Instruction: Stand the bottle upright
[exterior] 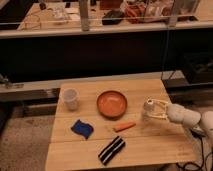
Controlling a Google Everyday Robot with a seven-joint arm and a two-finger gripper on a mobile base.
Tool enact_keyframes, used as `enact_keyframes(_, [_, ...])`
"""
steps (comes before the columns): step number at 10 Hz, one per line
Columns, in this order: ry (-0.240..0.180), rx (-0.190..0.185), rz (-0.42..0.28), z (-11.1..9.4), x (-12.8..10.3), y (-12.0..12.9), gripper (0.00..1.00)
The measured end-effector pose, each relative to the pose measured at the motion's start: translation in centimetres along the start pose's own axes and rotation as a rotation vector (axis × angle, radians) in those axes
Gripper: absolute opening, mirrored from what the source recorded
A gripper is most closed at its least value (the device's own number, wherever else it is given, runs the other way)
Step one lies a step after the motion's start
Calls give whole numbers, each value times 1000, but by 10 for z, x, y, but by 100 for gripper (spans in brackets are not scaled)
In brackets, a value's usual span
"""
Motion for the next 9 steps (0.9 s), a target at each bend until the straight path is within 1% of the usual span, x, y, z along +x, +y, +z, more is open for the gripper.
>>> enact_keyframes(3, [-24, 41, 30, -11, 8, -5, 0])
enact_keyframes(6, [-35, 61, 56, -19, 18, -5, 0])
enact_keyframes(7, [-40, 61, 58, -21, 20, -4, 3])
enact_keyframes(8, [-44, 59, 55, -22, 21, -3, 9])
enact_keyframes(9, [-51, 55, 51, -24, 24, -1, 22])
